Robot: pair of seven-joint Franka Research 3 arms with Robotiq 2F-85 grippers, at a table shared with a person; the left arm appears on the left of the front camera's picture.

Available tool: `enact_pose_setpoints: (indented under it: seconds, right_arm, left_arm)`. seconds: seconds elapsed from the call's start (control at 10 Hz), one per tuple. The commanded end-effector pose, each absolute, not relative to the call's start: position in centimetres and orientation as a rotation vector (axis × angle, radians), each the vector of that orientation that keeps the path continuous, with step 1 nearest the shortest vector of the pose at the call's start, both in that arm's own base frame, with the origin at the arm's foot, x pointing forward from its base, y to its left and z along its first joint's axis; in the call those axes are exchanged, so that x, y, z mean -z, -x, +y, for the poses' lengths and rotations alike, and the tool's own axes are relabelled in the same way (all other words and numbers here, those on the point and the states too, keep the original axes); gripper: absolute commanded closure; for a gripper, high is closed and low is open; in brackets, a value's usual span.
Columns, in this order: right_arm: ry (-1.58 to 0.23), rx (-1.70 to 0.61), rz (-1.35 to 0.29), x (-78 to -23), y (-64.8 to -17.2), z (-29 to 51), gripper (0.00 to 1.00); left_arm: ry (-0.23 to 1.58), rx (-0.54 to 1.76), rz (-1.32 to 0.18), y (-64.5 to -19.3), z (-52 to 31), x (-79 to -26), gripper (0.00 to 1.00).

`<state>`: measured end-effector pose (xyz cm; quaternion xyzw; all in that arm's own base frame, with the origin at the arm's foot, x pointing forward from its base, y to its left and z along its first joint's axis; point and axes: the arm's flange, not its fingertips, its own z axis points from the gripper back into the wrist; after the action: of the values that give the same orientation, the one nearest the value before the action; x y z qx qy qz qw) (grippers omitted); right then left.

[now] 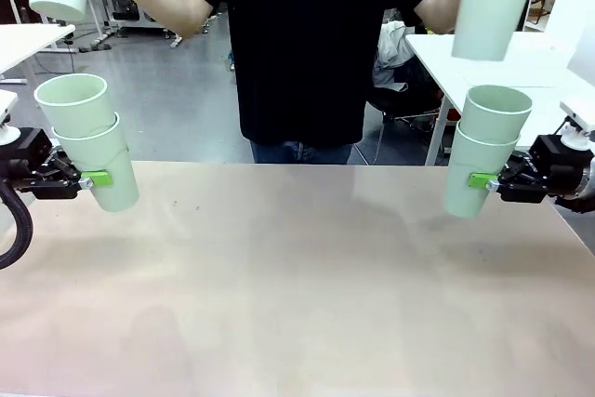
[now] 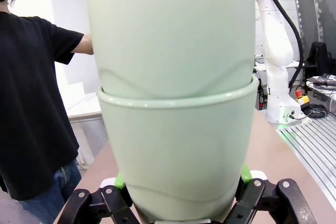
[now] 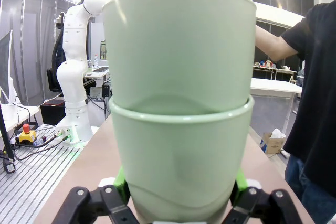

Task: Stack the cups and store them in the basket.
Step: Place the stack of Reusable plastic cups into the Pantry Basket.

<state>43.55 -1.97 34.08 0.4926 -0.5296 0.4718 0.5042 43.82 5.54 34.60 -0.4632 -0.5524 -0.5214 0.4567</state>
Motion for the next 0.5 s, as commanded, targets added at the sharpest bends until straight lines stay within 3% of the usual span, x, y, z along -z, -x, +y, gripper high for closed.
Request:
enact_pose_setpoints:
  seconds: [0.0, 0.4]
  right_arm:
    - [-1.185, -1.146, -1.288, -34.29, -43.43, -1.87, 0.13]
    - [-1.185, -1.146, -1.288, -34.29, -43.43, -1.87, 0.13]
  left_arm:
    - [1.138, 1.288, -1.368, -43.66, 5.3, -34.92, 0.15]
    - [1.138, 1.288, -1.368, -43.66, 5.3, -34.92, 0.15]
